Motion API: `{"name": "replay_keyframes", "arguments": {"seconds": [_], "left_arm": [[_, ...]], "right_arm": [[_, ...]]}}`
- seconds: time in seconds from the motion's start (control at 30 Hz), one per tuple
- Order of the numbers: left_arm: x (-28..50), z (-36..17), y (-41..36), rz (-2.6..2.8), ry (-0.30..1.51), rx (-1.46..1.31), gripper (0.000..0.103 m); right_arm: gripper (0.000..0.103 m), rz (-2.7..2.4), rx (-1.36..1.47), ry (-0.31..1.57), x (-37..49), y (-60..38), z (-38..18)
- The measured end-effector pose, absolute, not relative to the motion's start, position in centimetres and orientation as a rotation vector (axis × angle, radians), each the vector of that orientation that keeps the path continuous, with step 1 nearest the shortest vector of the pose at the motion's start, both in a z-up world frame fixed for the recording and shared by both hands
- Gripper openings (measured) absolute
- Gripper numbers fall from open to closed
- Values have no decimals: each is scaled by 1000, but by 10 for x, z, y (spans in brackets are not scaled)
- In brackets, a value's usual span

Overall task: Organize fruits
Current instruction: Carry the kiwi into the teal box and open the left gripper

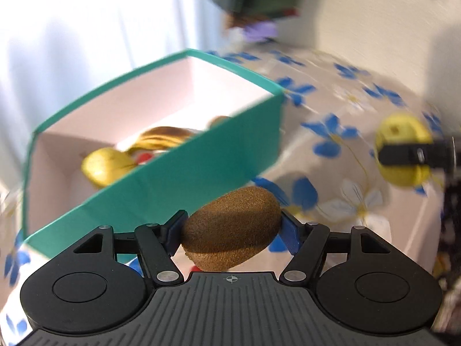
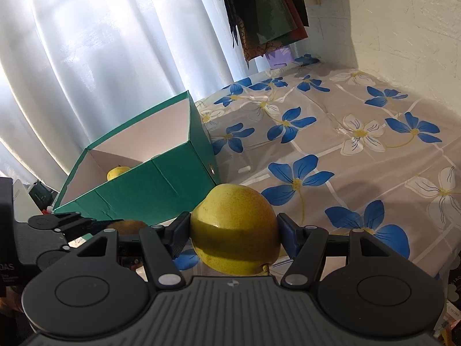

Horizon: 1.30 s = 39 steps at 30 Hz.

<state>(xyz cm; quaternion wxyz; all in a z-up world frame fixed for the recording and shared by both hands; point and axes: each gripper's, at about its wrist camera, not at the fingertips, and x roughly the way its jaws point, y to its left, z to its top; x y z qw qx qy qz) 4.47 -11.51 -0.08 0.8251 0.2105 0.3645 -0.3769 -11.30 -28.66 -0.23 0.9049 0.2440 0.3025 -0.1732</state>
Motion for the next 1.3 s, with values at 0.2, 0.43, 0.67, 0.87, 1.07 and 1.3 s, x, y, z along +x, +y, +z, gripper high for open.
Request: {"name": "replay_keyframes", "arguments": {"seconds": [0.2, 0.43, 0.67, 0.87, 1.07, 1.3], "left_arm": [[47, 38, -96, -608, 713, 341, 73], [58, 70, -86, -438, 628, 297, 73], [79, 84, -87, -284, 584, 249, 73], [93, 87, -83, -235, 598, 199, 73], [101, 83, -88, -242, 622, 177, 73], [121, 72, -98, -228, 656, 175, 73]], "right_arm": [[64, -331, 472, 619, -105, -279, 5], [64, -275, 435, 605, -95, -264, 14], [64, -212, 407, 597, -84, -248, 20], [64, -182, 393, 600, -83, -240, 22], [64, -189, 392, 594, -85, -241, 23], [64, -214, 399, 586, -90, -245, 22]]}}
